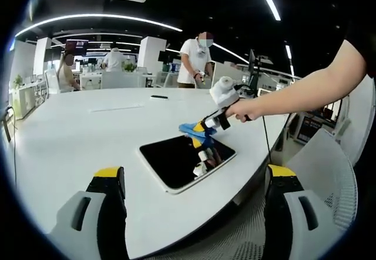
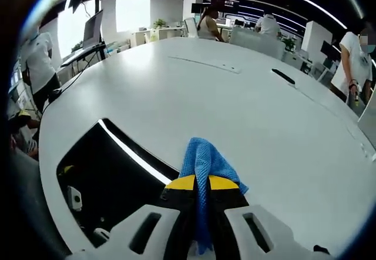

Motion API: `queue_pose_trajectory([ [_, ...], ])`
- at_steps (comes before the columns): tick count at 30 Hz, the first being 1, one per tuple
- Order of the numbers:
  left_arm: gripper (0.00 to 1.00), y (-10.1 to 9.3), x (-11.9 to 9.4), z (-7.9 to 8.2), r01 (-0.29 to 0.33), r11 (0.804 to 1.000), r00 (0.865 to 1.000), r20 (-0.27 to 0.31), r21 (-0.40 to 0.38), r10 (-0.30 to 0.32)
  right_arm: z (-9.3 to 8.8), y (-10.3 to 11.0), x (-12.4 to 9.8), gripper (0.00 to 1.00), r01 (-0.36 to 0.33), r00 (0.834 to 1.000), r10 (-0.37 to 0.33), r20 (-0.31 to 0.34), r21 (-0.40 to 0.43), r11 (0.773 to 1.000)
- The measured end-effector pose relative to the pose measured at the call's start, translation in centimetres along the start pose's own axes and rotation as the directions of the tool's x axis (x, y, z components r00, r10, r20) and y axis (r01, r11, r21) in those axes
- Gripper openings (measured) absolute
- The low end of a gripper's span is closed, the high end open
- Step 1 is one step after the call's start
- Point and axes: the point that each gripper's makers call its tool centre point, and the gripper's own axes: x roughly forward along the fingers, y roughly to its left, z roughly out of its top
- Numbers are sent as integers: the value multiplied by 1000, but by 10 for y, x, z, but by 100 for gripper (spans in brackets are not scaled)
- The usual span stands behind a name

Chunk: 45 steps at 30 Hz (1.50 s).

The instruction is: Wipe the mirror surface with the cleaning cloth until all visible marks leave the cleaned area.

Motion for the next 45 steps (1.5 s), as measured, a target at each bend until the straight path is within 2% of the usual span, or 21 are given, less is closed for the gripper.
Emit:
queue_pose_trajectory([
  [3,98,0,0,0,1,1000,1000,-1,0,-1,0,5,-3,1,6,1000,-7,-17,-73,997],
  [8,98,-1,0,0,2,1000,1000,-3,0,-2,5,5,-5,1,5,1000,-5,0,-41,999],
  [12,98,-1,0,0,2,1000,1000,-4,0,-2,13,-2,-6,1,13,999,-13,33,16,1000],
  [20,98,0,0,0,3,1000,1000,-2,-1,-3,28,8,-20,1,-4,998,4,68,-5,1000],
  [27,98,0,-1,0,3,1000,1000,-3,-1,-3,40,16,-29,1,-47,993,44,106,28,999],
  [35,97,1,-1,1,0,1000,1000,3,-2,0,38,17,-32,1,-46,994,44,99,13,999],
  [38,97,1,-1,1,0,1000,1000,5,-3,0,40,13,-37,1,-46,993,39,114,52,998],
  [45,98,1,-1,1,1,1000,1000,5,0,-1,31,6,-46,1,-22,994,15,112,56,998],
])
